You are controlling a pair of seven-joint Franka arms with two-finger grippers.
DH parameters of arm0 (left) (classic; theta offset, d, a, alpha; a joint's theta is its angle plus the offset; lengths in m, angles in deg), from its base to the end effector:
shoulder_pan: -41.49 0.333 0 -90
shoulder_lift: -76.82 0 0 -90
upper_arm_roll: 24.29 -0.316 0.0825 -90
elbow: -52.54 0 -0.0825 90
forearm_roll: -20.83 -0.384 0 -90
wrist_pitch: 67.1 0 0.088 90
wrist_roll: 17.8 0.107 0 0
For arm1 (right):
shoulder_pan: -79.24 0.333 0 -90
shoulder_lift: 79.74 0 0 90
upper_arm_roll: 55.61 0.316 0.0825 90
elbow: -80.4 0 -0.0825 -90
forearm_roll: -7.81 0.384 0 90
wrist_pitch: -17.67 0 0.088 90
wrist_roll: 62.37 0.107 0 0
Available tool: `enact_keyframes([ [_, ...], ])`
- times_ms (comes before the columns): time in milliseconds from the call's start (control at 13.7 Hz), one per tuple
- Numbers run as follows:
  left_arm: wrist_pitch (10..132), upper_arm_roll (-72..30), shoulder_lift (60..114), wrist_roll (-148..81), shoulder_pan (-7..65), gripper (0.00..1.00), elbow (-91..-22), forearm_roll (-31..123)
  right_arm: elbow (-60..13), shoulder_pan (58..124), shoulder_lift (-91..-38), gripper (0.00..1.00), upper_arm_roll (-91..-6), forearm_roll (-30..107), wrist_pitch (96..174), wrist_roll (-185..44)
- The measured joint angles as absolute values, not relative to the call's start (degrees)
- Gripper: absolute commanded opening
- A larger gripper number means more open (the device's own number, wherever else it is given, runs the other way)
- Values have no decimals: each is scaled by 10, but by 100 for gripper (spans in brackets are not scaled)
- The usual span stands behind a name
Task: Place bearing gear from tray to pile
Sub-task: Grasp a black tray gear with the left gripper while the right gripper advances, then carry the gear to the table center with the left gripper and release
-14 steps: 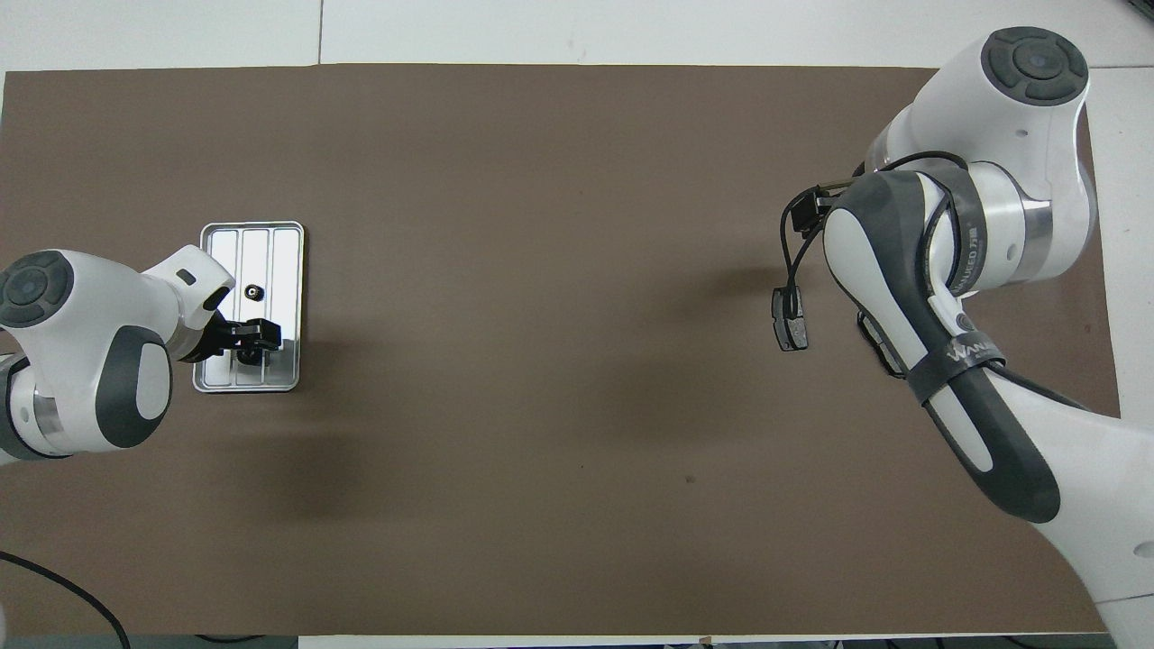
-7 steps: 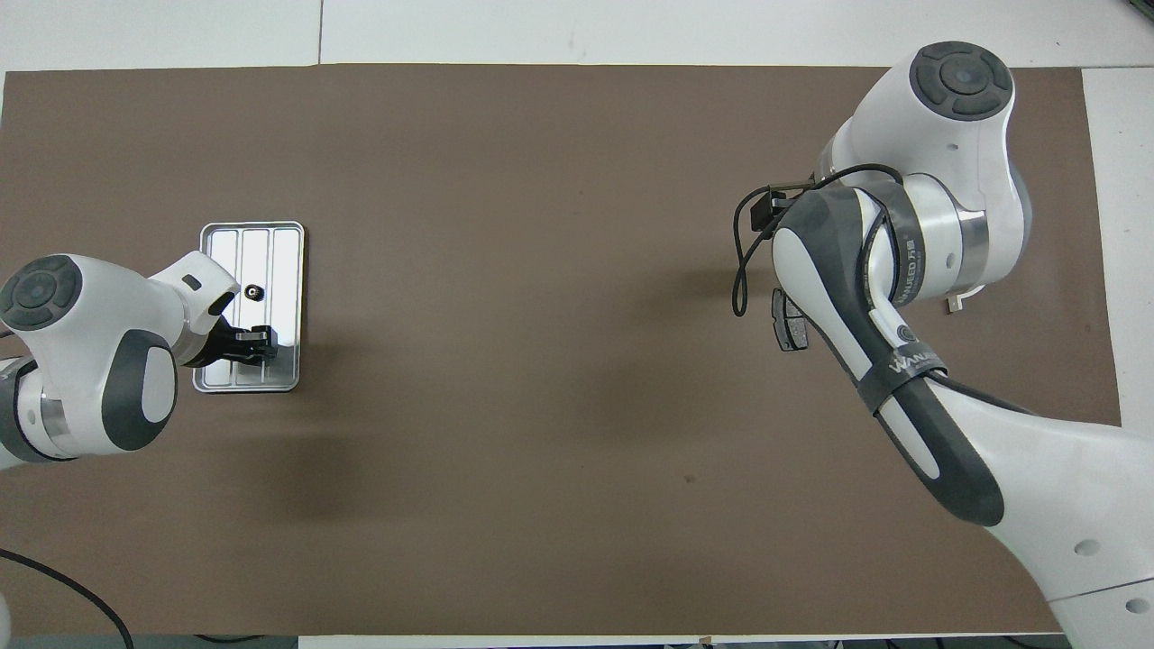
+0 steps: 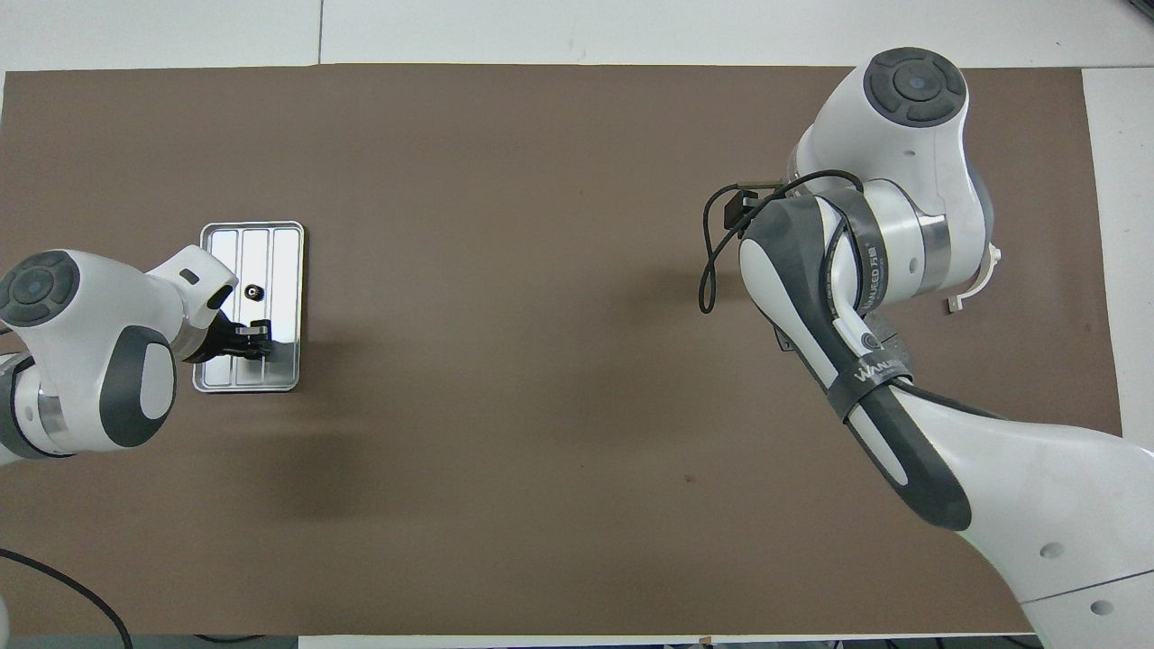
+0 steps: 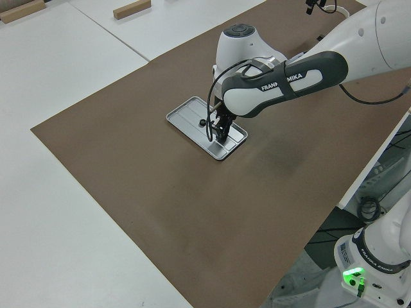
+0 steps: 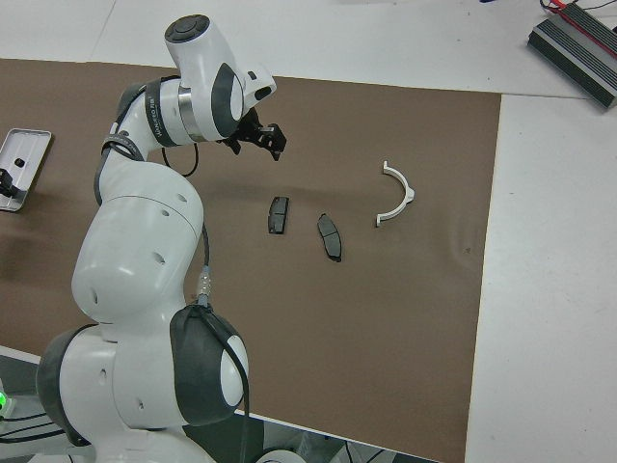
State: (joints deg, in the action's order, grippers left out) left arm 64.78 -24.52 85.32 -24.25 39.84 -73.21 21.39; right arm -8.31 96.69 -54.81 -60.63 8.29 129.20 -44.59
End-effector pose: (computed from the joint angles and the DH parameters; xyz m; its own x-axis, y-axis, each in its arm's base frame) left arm 0.5443 -0.0137 0.3139 0.9947 0.0942 -0.0418 0.0943 -0.9955 0.0017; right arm 0.6591 0.1539 0.3971 0.9957 -0.0894 -0.0246 -0.0885 -0.9953 0.0386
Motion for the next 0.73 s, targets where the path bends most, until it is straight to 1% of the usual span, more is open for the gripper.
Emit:
enact_keyframes([
  [219, 593, -243, 870, -391, 331, 0, -638, 235, -79, 968, -548, 100, -606, 83, 1292, -446],
  [438, 588, -241, 900, -557, 228, 0, -581, 239, -78, 968, -547, 100, -604, 83, 1292, -445],
  [584, 588, -241, 937, -659, 166, 0, -536, 239, -77, 969, -546, 100, -597, 83, 1292, -429],
  [730, 590, -242, 987, -731, 114, 0, -483, 239, -72, 971, -545, 100, -585, 83, 1292, -395],
])
